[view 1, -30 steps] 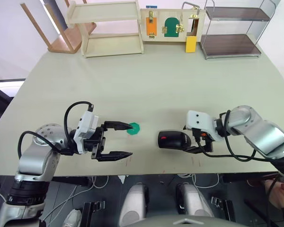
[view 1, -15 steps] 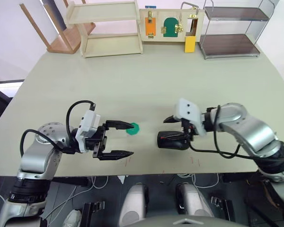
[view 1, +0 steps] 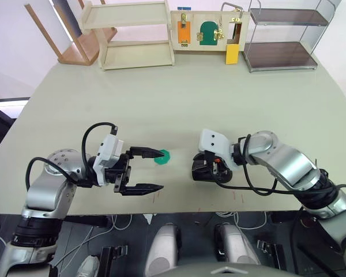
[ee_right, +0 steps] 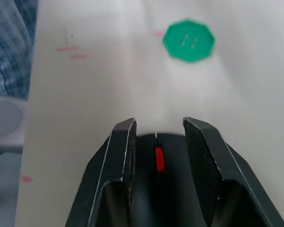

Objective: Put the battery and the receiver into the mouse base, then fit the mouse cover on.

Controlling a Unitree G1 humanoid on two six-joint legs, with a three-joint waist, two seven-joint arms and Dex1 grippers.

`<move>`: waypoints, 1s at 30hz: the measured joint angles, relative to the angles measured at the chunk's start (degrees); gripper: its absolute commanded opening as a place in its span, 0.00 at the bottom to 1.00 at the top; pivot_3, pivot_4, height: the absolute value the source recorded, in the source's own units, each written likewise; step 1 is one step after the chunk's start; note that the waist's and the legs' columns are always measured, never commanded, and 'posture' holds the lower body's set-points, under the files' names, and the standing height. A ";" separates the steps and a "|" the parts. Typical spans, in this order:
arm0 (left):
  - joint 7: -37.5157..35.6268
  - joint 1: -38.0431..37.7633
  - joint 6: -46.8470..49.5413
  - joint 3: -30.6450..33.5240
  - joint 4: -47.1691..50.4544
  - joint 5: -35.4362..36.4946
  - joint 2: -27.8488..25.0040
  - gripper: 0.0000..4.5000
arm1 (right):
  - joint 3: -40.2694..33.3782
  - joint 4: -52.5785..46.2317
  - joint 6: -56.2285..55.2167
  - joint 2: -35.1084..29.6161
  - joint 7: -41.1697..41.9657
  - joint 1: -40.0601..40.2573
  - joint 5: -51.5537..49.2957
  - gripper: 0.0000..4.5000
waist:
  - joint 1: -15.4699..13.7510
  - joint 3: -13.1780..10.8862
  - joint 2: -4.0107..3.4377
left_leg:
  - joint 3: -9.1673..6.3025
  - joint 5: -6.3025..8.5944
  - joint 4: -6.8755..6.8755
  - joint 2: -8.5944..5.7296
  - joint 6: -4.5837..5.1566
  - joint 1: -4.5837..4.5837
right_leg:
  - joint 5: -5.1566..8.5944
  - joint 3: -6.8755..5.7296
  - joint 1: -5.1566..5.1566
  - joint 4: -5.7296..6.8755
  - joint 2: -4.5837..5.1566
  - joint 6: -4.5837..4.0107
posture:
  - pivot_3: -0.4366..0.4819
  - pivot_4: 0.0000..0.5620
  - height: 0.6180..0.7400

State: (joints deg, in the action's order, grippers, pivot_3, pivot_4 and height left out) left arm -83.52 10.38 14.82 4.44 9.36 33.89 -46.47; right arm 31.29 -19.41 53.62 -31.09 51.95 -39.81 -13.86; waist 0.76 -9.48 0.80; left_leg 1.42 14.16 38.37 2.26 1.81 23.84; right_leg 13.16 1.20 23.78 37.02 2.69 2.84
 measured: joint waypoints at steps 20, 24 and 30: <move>-0.02 -1.30 -0.29 0.01 -0.82 -0.01 0.02 1.00 | -4.21 0.39 -3.27 0.48 -0.05 4.83 -0.83 0.37 | -0.15 0.00 0.01 | 0.00 0.00 0.00 -0.01 0.00 0.01 | 0.00 -0.02 -0.02 -0.03 0.01 0.01 | 0.48 0.27 1.00; 0.04 -1.71 -0.52 0.06 -0.94 0.01 0.05 1.00 | -14.76 -2.08 -11.77 -0.53 2.68 12.82 -6.51 0.37 | -0.18 0.00 0.02 | -0.01 0.00 -0.01 -0.01 0.00 0.00 | 0.00 -0.06 -0.06 -0.05 0.01 0.02 | 0.48 0.27 1.00; 0.08 -1.86 -0.63 0.05 -1.02 0.01 0.13 1.00 | -20.20 -2.16 -21.19 -1.79 4.32 22.90 -7.77 0.37 | -0.10 0.00 0.02 | 0.00 0.00 -0.01 0.00 0.00 -0.02 | 0.01 -0.06 -0.07 -0.04 0.00 0.00 | 0.48 0.27 1.00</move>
State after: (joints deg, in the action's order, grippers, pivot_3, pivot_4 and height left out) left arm -83.45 8.52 14.19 4.49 8.34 33.89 -46.34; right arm 11.10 -21.57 32.44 -32.88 56.26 -16.91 -21.63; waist 0.66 -9.48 0.82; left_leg 1.42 14.16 38.36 2.26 1.81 23.82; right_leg 13.17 1.14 23.71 36.98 2.69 2.85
